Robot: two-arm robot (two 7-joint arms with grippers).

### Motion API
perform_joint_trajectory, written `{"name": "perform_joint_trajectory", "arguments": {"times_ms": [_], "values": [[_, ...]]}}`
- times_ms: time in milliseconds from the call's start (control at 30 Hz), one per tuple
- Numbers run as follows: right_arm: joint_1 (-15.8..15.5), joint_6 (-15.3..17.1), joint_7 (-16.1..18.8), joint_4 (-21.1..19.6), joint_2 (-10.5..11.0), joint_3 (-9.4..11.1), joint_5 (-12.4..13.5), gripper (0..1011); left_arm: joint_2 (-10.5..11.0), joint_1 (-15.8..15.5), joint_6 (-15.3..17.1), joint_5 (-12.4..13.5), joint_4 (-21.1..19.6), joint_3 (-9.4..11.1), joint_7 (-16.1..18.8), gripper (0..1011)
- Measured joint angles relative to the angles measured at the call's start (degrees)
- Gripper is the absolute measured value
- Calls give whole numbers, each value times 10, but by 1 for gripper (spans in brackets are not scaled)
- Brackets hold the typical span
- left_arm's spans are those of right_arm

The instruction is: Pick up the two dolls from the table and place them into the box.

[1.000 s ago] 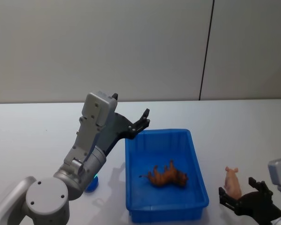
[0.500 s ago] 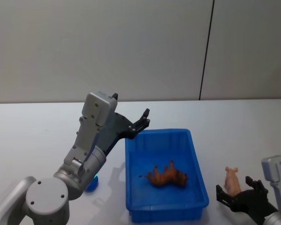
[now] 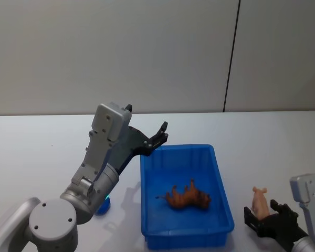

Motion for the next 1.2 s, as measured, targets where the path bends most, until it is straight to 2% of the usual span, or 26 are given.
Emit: {"name": "perform_joint_trajectory", "arguments": {"times_ms": [467, 900, 1200], "values": [[5, 2, -1, 8, -3, 0, 1, 387, 0, 0, 0, 0, 0, 0, 0, 1002], [5, -8, -1, 8, -3, 1, 3, 375, 0, 0, 0, 0, 0, 0, 0, 1001], [4, -47, -1, -4, -1, 6, 3, 375, 0, 0, 0, 0, 0, 0, 0, 1002]]}}
